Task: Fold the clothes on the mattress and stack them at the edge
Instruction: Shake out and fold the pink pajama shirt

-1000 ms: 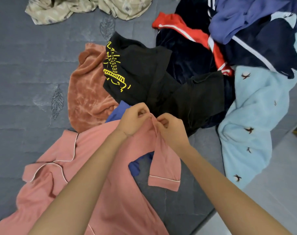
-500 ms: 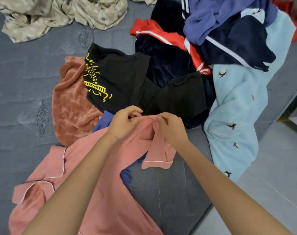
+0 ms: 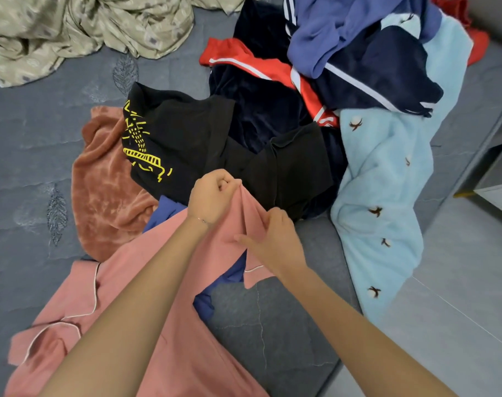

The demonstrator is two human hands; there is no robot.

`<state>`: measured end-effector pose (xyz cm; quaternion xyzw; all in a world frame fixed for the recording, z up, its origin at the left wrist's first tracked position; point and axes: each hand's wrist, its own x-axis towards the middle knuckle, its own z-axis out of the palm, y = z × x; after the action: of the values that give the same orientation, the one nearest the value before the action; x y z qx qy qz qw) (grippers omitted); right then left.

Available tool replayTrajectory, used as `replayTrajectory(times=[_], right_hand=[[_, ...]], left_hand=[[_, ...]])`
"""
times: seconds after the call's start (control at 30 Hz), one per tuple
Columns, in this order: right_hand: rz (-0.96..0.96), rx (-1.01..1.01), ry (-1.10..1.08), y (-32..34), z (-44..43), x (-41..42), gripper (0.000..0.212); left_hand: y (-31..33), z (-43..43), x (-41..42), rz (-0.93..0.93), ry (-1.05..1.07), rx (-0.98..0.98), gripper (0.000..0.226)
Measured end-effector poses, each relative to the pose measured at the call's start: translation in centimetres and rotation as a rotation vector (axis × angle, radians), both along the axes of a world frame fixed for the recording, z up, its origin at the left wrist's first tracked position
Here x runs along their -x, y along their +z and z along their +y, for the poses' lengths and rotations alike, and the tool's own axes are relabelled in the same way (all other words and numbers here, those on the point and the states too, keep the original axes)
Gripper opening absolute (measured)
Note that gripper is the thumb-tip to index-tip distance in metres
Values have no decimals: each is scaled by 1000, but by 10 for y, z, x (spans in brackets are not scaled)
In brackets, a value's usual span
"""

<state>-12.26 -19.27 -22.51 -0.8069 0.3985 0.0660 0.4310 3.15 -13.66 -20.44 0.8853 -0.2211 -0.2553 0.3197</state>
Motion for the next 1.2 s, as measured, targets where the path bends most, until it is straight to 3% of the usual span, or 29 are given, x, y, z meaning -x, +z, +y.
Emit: replayTrajectory(times=[0.07,0.2,0.4,0.5,0.57,0.67,0.77,0.87,0.97,1.03,1.13,1.2], right_hand=[[64,101,50,-4,12,-4,56],[-3,157,33,-6,8,-7,14],[-191,-263,-87,29,-42,-20,22],[-226,-350,-107,51,-54,-42,27],[-254,-379,-124,61,-49,-56,32],[-246,-436,-132,67,-21,-75,32],[-203,-428,-64,63,24,-89,34],[-157,-413,25,56,71,-97,34],[-123,-502,111,50,125,-99,15],[-101,-499,136,42,163,-98,15],[-21,-637,152,35,221,-94,24],[-4,-707,180,30,254,-91,24]], left_hand=[[1,0,3,45,37,77,21],[3,10,4,34,74,125,20],[8,31,-4,-112,145,72,12],[16,41,4,-219,194,115,3],[25,51,13,-102,234,274,11],[38,63,31,366,268,427,5],[39,97,49,540,262,466,43],[37,149,61,513,219,337,96],[22,199,65,518,264,278,115],[17,231,66,555,353,304,105],[8,281,69,454,623,378,56],[-2,320,71,429,793,396,38]])
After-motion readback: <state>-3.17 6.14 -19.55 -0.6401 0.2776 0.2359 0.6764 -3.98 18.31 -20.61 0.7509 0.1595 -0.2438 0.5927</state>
